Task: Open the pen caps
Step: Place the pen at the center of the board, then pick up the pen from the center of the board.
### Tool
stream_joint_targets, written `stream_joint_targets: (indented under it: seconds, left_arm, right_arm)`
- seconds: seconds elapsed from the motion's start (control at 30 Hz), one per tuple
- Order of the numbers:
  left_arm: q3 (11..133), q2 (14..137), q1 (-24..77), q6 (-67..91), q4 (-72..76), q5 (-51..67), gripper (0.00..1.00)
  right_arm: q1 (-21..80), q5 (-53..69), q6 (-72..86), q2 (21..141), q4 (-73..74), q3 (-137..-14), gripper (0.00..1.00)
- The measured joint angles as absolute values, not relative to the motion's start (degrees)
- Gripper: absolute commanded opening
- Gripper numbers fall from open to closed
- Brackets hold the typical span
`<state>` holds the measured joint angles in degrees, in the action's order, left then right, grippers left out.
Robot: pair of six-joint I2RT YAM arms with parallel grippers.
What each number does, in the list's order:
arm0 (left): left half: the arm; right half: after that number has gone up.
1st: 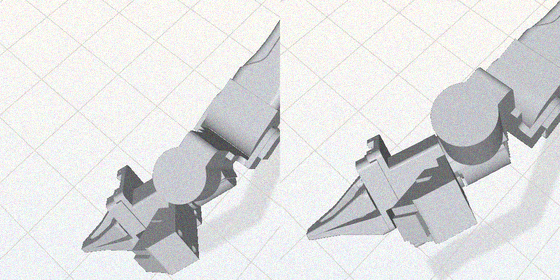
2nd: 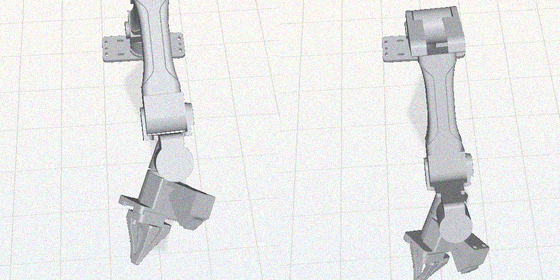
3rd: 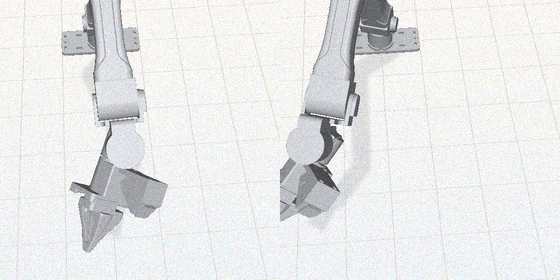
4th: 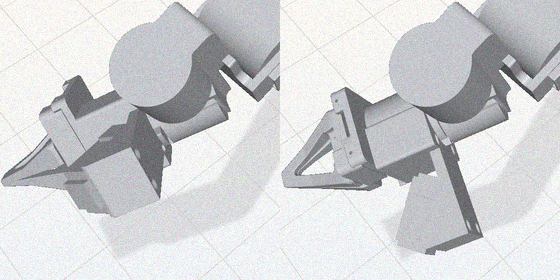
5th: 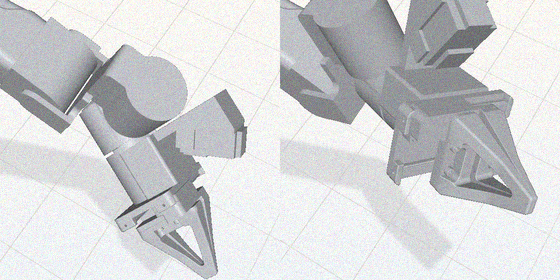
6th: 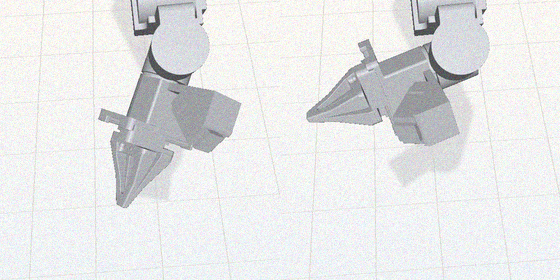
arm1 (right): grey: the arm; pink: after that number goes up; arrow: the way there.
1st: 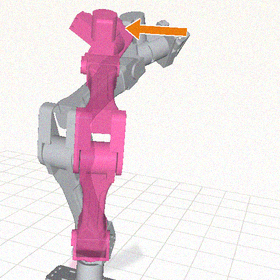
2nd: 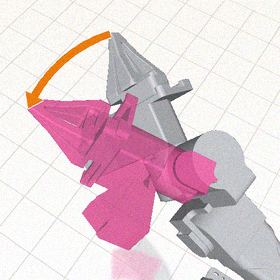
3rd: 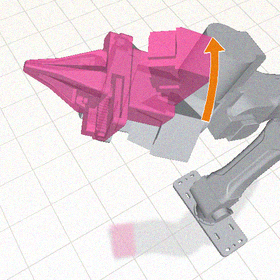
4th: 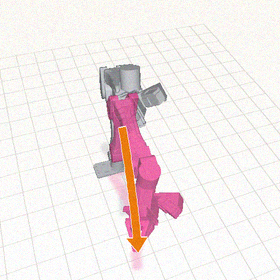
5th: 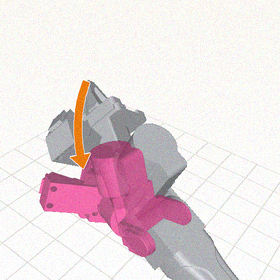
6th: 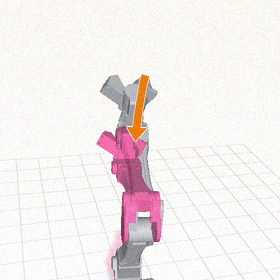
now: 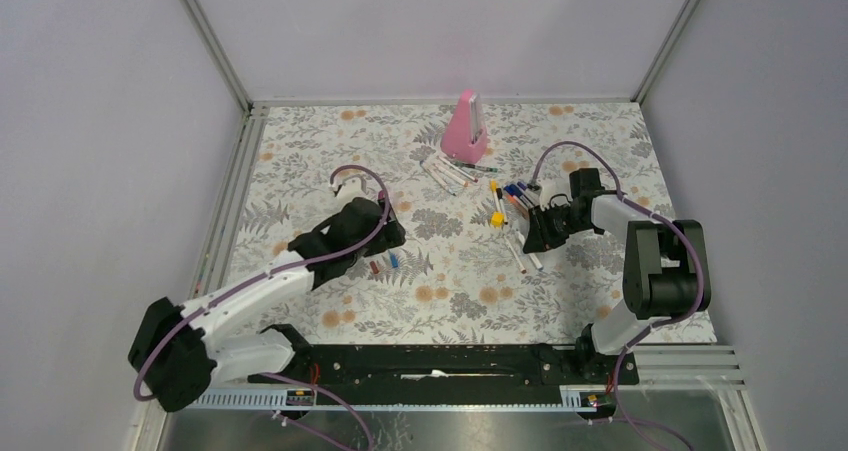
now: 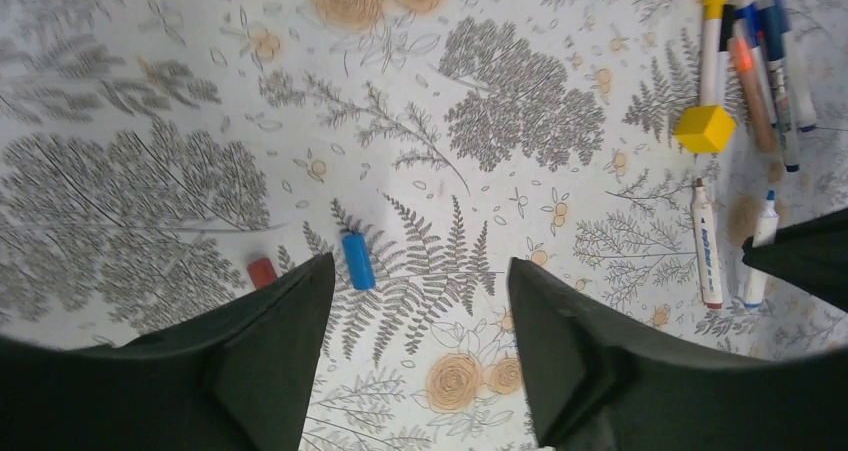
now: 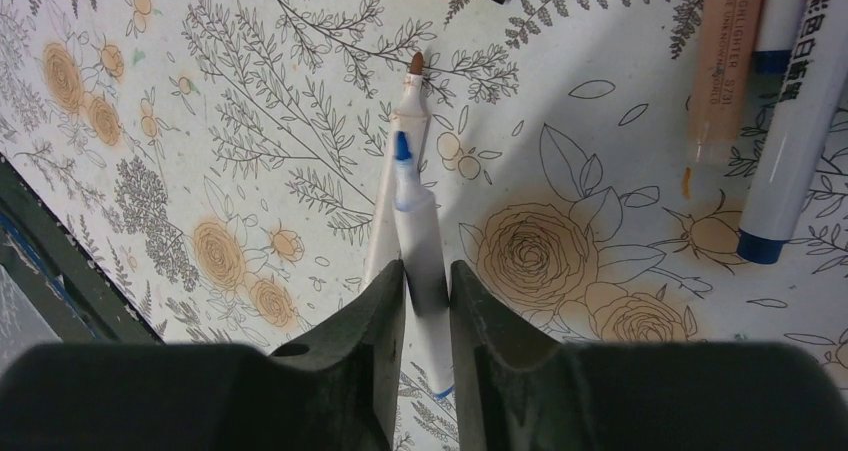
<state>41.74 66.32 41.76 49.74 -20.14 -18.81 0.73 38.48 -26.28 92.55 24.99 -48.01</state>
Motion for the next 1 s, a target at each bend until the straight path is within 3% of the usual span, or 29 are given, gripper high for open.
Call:
stream_joint_targets:
  seconds: [0.1,0.5,0.87,1.0]
  left_arm:
    - [39.33,60.01,41.74,48.25,-18.63,-18.59,0.99]
    - [25.98,36.27,41.43,43.66,-8.80,-13.58,0.99]
    - [23.81,35.09,41.34,40.58,-5.41,-10.52,0.99]
    - [22.24,34.96,41.34,39.75,-2.85,-9.37,0.99]
  right_arm:
    - [0.71,37.91,-26.06,93.21,25.04,-48.38,0.38]
    - [-0.12,37.41,-25.91,92.92,27.14,-50.46,0.51]
    - [-3.33,38.35,-30.20,92.60,31.81,-62.81,0.69]
    - [-3.46,37.47,-32.16,98.43,33.39,-71.20,0.68]
